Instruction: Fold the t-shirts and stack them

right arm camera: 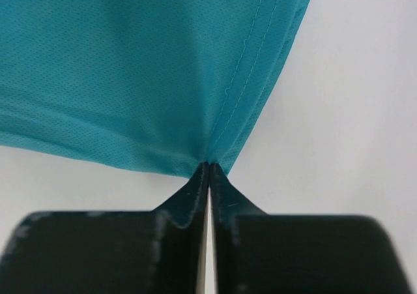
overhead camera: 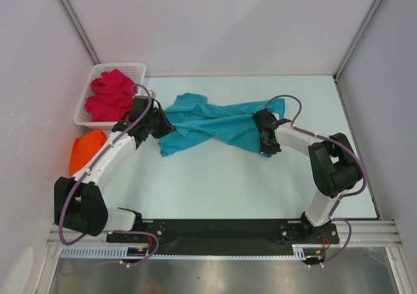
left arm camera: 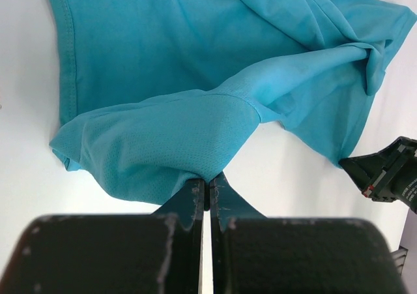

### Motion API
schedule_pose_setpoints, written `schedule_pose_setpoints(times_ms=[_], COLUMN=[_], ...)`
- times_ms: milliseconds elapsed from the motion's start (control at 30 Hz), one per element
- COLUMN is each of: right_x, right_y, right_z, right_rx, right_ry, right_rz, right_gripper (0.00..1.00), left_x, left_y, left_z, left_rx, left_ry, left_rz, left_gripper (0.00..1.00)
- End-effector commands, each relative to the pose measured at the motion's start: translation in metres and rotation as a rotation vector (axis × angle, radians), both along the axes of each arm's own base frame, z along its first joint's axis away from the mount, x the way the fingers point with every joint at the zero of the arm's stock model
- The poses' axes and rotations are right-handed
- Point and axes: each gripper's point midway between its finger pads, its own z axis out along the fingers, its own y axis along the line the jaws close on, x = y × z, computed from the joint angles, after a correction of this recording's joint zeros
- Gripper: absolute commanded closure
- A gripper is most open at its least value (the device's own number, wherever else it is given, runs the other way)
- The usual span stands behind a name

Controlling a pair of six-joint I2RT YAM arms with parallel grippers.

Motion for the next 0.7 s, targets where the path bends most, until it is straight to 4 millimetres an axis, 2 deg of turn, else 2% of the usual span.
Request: schedule_pose_setpoints(times_ms=[0,133,167,233,267,333,367,400,433,467,533,567,633,667], right_x=[0.005,0.013,0.027,0.035,0.052,0.067,0.067,0.079,0.08,0.074,0.066,0.056,0.034,0.023], right_y=[0.009,0.01,0.009,0.002,-0.005,-0.012,-0.023,-0.024,-0.027,-0.035,-0.039,-0.045,-0.048,-0.051], right_z=[0.01,0.024,0.042,0.064,0.098,0.141,0.165,0.209,0.232,0.251,0.312,0.327,0.371,0.379], right_rx=[0.05,0.046,0.028,-0.01,-0.026,-0.026,-0.044,-0.03,-0.034,-0.052,-0.015,-0.023,0.011,0.007], right_ry=[-0.034,-0.058,-0.105,-0.13,-0.194,-0.272,-0.301,-0.396,-0.44,-0.461,-0.588,-0.605,-0.705,-0.713], right_rz=[0.002,0.022,0.03,0.034,0.029,0.015,-0.001,-0.006,-0.013,-0.026,-0.042,-0.055,-0.068,-0.073], right_gripper=[1.0,1.0,1.0,1.0,1.0,1.0,1.0,1.0,1.0,1.0,1.0,1.0,1.0,1.0], left_x=[0.006,0.011,0.012,0.024,0.032,0.035,0.044,0.047,0.047,0.044,0.034,0.025,0.0,-0.012], left_y=[0.001,0.002,0.003,0.002,0.001,0.004,0.004,0.005,0.006,0.007,0.008,0.009,0.008,0.009], left_z=[0.018,0.023,0.025,0.042,0.059,0.077,0.112,0.126,0.143,0.172,0.202,0.221,0.246,0.257], left_rx=[-0.001,-0.006,-0.005,-0.008,-0.003,0.014,0.008,0.008,0.006,0.0,-0.01,-0.023,-0.063,-0.079], left_ry=[-0.057,-0.069,-0.071,-0.092,-0.107,-0.109,-0.175,-0.195,-0.22,-0.262,-0.307,-0.332,-0.369,-0.393], left_rz=[-0.018,-0.018,-0.023,-0.031,-0.045,-0.056,-0.054,-0.052,-0.053,-0.053,-0.058,-0.059,-0.071,-0.072], left_gripper=[1.0,1.0,1.0,1.0,1.0,1.0,1.0,1.0,1.0,1.0,1.0,1.0,1.0,1.0])
